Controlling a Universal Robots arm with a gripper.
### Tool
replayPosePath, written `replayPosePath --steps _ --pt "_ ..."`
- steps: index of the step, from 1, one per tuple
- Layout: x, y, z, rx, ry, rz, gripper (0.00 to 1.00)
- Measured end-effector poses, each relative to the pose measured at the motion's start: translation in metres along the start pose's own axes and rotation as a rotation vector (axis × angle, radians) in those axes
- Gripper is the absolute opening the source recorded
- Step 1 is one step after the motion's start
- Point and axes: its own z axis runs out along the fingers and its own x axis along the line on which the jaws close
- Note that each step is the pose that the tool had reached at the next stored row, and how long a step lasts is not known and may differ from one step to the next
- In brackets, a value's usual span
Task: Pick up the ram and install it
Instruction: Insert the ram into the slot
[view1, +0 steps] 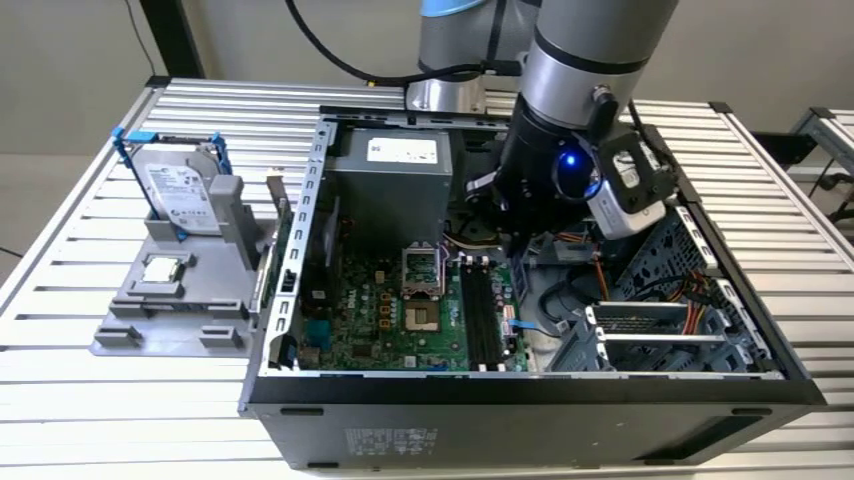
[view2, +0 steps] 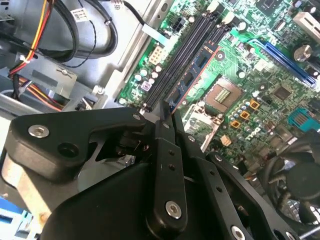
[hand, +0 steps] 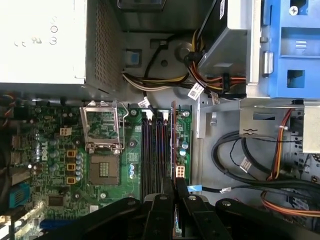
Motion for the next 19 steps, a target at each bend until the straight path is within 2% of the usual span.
replayPosePath --steps 7,14,19 --pt "0.0000 -0.0008 0.0127 0.0004 -0.0011 0.035 0.00" --pt "0.0002 -0.0022 0.0250 0.0005 -0.0013 0.037 0.00" --pt "0.0002 -0.0069 0.0316 0.0002 -0.0013 0.037 0.00"
